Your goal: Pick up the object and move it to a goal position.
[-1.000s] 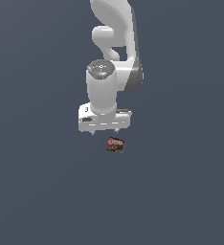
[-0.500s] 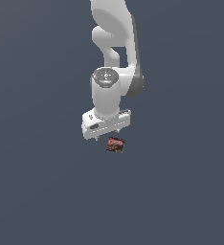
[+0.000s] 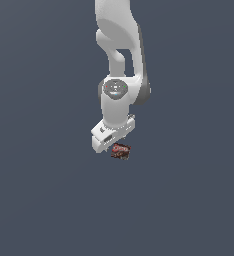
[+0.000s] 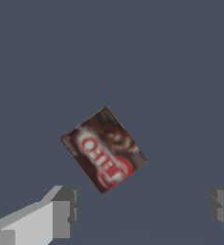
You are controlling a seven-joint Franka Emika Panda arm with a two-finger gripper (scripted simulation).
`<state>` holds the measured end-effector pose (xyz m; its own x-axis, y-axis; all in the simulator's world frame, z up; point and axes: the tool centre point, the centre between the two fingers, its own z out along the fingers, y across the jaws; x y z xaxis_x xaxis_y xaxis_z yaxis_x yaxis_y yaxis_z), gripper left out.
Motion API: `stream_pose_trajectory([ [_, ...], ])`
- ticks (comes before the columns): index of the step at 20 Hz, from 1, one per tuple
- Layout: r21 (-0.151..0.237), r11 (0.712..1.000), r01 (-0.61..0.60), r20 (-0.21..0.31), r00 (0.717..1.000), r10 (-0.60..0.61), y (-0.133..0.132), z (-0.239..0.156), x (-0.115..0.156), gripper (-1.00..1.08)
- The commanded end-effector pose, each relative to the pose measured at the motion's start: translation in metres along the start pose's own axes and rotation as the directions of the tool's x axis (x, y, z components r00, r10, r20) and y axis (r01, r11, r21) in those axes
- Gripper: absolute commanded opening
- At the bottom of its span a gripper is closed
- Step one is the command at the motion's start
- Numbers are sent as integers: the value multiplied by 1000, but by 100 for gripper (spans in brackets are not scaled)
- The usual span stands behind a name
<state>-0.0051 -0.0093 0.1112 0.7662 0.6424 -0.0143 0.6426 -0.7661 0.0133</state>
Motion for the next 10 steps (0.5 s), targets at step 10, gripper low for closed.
stream_pose_trajectory([
  [10,3,938,347,-7,938,-347,-16,27,7,100],
])
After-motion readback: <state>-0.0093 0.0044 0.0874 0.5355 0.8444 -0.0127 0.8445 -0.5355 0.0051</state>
